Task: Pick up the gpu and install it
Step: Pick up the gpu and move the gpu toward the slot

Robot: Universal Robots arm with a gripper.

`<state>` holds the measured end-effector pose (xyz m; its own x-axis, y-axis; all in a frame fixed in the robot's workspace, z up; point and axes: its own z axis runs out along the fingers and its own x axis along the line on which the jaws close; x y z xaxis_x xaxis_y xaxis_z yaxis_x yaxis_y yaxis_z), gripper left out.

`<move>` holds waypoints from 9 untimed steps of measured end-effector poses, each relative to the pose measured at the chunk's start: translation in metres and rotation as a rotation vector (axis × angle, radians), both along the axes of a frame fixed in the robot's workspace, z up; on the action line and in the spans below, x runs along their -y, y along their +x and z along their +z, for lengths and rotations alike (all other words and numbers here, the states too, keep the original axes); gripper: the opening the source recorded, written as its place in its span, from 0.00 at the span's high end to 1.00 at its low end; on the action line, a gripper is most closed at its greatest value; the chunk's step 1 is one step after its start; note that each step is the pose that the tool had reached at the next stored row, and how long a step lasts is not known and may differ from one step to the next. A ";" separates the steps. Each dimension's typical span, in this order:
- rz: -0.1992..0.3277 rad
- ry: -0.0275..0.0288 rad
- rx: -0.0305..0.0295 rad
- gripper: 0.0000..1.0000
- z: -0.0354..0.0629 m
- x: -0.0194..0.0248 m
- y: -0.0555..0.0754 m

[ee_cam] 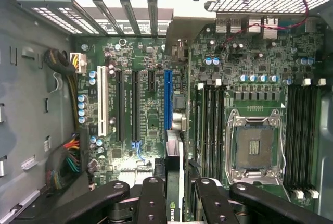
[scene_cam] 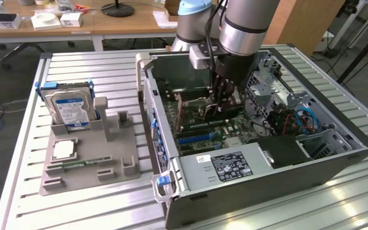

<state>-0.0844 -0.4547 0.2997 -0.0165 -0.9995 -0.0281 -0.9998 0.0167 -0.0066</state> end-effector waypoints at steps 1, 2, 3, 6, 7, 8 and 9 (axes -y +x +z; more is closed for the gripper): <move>0.000 0.0001 0.0001 0.74 -0.0010 0.0000 0.000; 0.000 0.0002 0.0001 0.74 -0.0020 0.0000 0.000; 0.000 0.0001 0.0000 0.74 -0.0031 0.0000 0.000; 0.000 0.0001 0.0000 0.74 -0.0061 0.0000 0.000; 0.000 0.0001 0.0000 0.74 -0.0069 0.0000 0.000; 0.000 0.0001 0.0000 0.74 -0.0078 0.0000 0.000; 0.000 0.0000 0.0000 0.74 -0.0086 0.0000 0.000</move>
